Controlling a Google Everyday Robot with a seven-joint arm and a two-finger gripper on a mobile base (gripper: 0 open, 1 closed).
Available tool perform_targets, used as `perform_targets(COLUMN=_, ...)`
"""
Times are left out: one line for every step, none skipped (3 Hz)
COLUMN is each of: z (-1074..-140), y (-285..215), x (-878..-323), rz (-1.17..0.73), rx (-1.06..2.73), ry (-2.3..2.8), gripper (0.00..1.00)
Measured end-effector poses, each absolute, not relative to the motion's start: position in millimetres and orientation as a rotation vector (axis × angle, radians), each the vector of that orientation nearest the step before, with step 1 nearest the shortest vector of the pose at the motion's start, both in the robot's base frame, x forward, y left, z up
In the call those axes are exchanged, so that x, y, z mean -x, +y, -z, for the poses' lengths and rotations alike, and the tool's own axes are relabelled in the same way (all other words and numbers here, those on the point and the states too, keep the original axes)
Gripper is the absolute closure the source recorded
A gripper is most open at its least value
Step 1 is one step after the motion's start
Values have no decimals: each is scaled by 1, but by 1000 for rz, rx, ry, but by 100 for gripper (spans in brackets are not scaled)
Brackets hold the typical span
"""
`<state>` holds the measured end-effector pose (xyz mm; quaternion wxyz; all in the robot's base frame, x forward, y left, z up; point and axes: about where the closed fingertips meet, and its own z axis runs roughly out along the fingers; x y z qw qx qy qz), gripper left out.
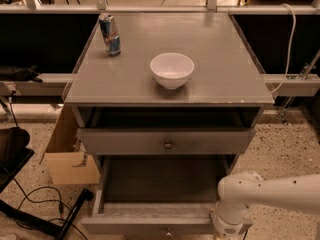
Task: Open middle drawer
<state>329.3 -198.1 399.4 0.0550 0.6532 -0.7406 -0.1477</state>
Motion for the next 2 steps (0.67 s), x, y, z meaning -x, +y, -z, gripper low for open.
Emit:
perform_targets(z=-401, y=-198, x=-333, rz=448, rx=-1983, ry=-2249, gripper=89)
perform_targets(z=-403, y=-198, x=-340, rz=448, rx=-1983, ry=-2249, gripper=100)
